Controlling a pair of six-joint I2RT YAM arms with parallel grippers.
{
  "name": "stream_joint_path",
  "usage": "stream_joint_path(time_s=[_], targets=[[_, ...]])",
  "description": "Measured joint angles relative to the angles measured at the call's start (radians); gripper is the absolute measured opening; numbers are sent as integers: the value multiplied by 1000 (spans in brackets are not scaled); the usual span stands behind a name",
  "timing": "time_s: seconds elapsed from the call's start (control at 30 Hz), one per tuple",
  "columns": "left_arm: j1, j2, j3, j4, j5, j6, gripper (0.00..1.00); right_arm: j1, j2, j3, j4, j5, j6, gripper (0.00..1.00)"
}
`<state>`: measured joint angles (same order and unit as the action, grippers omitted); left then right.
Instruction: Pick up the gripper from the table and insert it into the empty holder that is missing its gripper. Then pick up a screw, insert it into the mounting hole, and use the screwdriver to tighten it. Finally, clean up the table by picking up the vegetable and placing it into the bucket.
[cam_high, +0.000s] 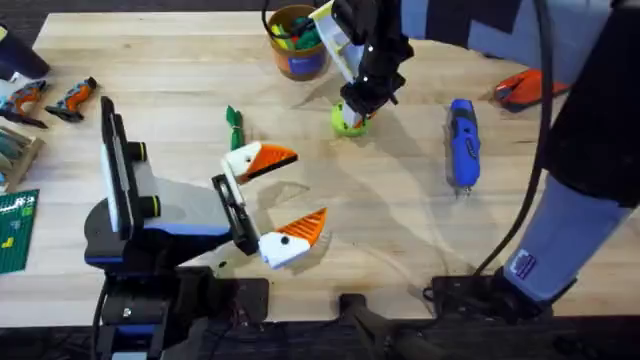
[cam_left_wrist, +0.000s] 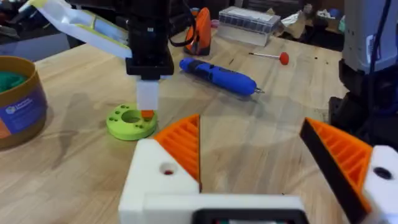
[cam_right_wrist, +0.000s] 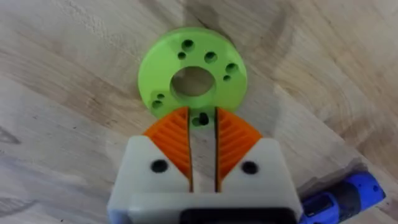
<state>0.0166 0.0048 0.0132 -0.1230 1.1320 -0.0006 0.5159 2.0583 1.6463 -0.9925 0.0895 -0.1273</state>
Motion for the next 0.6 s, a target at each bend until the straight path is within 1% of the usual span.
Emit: stream_joint_path(time_s=[0.1, 0.23, 0.6], targets=[[0, 0, 0, 0, 0, 0, 985, 0, 0, 0, 1, 0, 0, 113], [0, 0, 0, 0, 0, 0, 985, 0, 0, 0, 2, 0, 1, 18], [0, 0, 0, 0, 0, 0, 985, 0, 0, 0, 2, 1, 4, 7]])
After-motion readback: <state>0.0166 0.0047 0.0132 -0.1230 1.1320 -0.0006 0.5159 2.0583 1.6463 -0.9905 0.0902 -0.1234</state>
